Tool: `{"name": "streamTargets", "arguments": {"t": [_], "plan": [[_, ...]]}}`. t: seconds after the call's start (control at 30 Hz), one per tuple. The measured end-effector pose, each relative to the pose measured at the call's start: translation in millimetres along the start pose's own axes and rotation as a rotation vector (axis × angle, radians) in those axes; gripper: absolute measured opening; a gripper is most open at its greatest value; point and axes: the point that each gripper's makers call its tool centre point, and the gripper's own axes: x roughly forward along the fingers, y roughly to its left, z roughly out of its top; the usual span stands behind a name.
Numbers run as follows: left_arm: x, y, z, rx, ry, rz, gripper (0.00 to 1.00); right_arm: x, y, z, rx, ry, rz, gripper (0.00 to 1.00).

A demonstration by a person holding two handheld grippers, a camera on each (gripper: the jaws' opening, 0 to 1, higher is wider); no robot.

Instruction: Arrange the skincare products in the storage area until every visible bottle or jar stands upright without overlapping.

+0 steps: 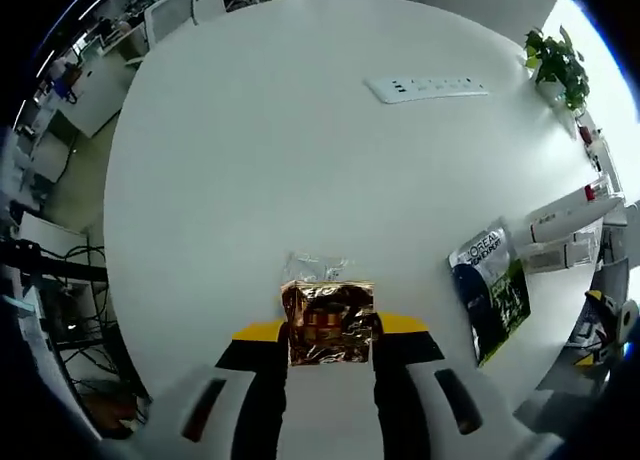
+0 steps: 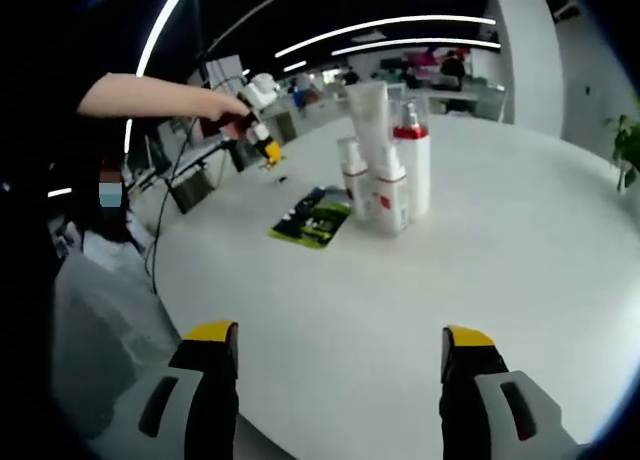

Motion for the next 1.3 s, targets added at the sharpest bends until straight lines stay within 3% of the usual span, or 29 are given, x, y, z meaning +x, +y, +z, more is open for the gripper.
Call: {"name": "streamTargets", "arguments": {"t": [0.13,0.4,0.53,0.73,1.3], "plan": [[-5.9,-16.9,-4.0,-0.064,-0.014,-0.022,0.32,-0.4,1.4,3.0,0.009,-0.019,0.013,0.86],[-9.7,-41.0,-17.4,-0.113,-0.012,-0.033,0.32,-2.0,7.3,8.2,-0.021,-0.036,0.027,0.86],[-6.9,-58.3,-23.7,-0.219,-0.021,-0.083,0.32,-3.6,7.3,12.5,-0.026,-0.057,0.029,0.86],[2.3,-67.3,-36.4,-0.230,0.007,-0.068,0.32,-6.7,4.6,16.6,-0.035,-0.075,0.014,0.86],[25.6,-89.1,-27.4,-0.267,0.027,-0.053,0.32,-5.5,14.2,15.1,-0.101,-0.050,0.034,0.86]]}}
